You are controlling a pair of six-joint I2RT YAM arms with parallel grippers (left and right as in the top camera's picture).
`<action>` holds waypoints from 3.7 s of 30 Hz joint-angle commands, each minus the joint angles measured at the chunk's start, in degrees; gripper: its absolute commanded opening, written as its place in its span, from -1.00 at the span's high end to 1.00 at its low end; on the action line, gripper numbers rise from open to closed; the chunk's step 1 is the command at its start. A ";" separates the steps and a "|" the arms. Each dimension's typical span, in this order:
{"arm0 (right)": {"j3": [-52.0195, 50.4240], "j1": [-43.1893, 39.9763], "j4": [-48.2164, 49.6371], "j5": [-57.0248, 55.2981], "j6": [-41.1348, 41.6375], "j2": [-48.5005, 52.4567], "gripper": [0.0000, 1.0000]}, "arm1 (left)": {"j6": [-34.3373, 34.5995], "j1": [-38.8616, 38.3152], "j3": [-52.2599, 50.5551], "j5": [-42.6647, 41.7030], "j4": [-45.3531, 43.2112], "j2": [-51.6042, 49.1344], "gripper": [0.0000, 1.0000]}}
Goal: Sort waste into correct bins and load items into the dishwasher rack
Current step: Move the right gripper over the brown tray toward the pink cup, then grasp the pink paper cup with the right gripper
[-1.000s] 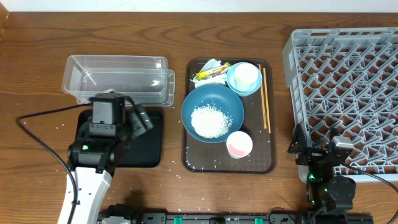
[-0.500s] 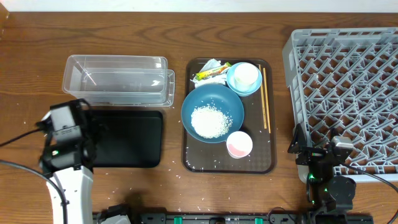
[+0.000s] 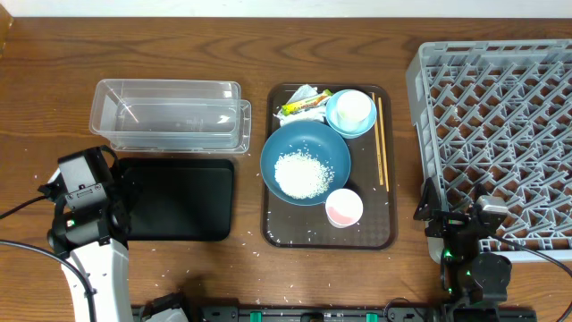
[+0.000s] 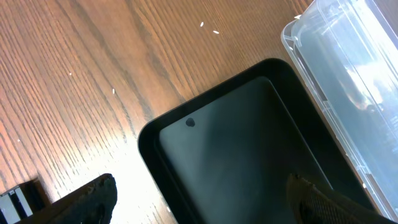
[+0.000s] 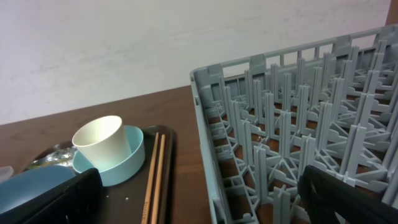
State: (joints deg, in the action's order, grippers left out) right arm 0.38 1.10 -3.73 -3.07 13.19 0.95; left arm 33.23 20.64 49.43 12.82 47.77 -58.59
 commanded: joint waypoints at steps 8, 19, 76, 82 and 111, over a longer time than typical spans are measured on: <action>-0.07 0.42 6.97 0.76 13.55 -0.55 -0.99 | 0.50 0.35 0.94 0.52 0.20 0.50 -0.79; -0.07 0.42 32.41 1.40 20.65 -0.55 -0.99 | 0.50 0.35 0.94 0.52 0.20 0.50 -0.79; 78.25 37.66 -47.06 4.52 8.90 83.82 -0.98 | 0.50 0.35 0.94 0.55 0.20 0.50 -0.79; 87.32 41.81 -64.15 1.81 8.98 95.65 -0.98 | 0.50 0.35 0.94 0.52 0.20 0.50 -0.79; 77.24 44.68 -63.28 4.13 15.91 99.51 -0.93 | 0.50 0.35 0.94 0.52 0.17 0.50 -0.79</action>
State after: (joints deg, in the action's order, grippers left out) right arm 79.20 44.69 -67.61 -0.16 27.68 100.38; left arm 33.23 20.64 49.43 12.82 47.79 -58.37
